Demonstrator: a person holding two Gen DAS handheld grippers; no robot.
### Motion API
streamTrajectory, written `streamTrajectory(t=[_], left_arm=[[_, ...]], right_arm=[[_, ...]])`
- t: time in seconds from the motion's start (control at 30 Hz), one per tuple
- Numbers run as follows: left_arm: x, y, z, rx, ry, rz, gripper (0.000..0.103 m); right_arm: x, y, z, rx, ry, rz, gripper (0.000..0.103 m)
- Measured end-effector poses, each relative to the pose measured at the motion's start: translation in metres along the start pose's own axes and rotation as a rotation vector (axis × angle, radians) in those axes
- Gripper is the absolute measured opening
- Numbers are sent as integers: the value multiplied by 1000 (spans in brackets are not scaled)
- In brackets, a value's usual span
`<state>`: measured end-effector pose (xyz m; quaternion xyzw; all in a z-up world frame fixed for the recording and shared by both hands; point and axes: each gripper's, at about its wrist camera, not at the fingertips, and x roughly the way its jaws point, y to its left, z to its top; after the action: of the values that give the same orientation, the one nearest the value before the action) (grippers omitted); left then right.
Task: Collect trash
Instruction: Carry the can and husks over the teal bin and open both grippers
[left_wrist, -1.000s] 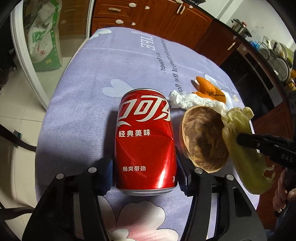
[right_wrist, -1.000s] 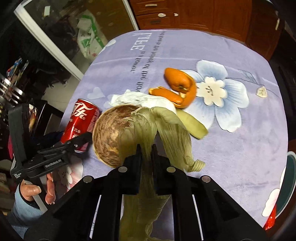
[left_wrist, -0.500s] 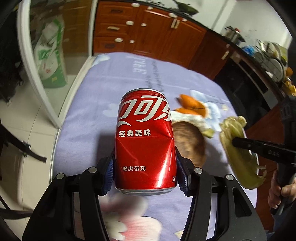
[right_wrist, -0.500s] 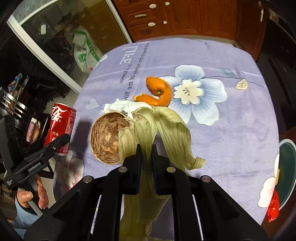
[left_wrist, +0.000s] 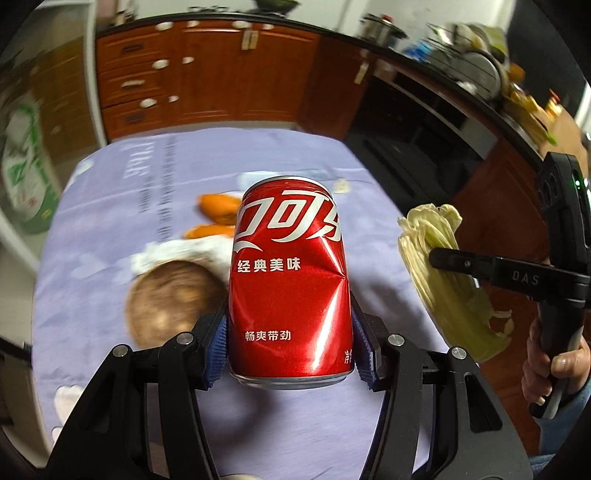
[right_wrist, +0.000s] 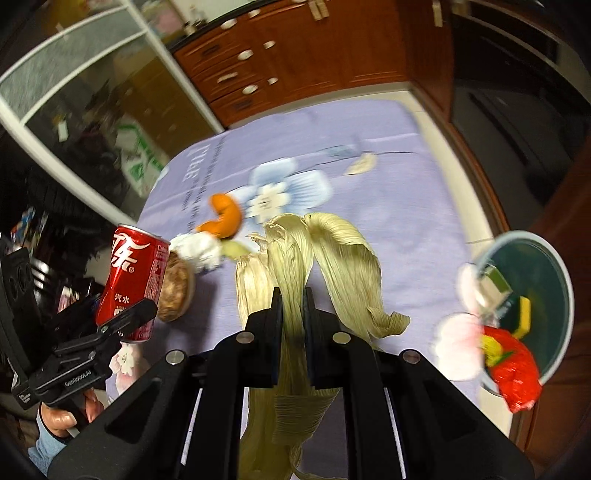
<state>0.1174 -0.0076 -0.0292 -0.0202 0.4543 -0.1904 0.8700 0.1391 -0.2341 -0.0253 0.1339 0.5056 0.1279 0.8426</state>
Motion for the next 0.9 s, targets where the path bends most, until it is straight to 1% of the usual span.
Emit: streamTrajectory(t=[0.3, 0.33, 0.43, 0.47, 0.7, 0.9], left_arm=[[34, -92, 12, 154, 58, -38, 57], [36, -96, 12, 166, 64, -43, 57], [50, -127, 13, 220, 88, -56, 57], [54, -132, 15, 229, 95, -60, 57], [88, -181, 17, 299, 159, -89, 57], [117, -217, 19, 353, 205, -116, 57]], right_arm=[[-39, -89, -13, 137, -72, -28, 10], [-44, -101, -16, 157, -82, -31, 10], [-51, -127, -21, 198, -97, -40, 10], [-55, -138, -24, 216, -104, -46, 10], [-65, -190, -34, 295, -120, -70, 10], [-73, -220, -35, 335, -137, -99, 10]])
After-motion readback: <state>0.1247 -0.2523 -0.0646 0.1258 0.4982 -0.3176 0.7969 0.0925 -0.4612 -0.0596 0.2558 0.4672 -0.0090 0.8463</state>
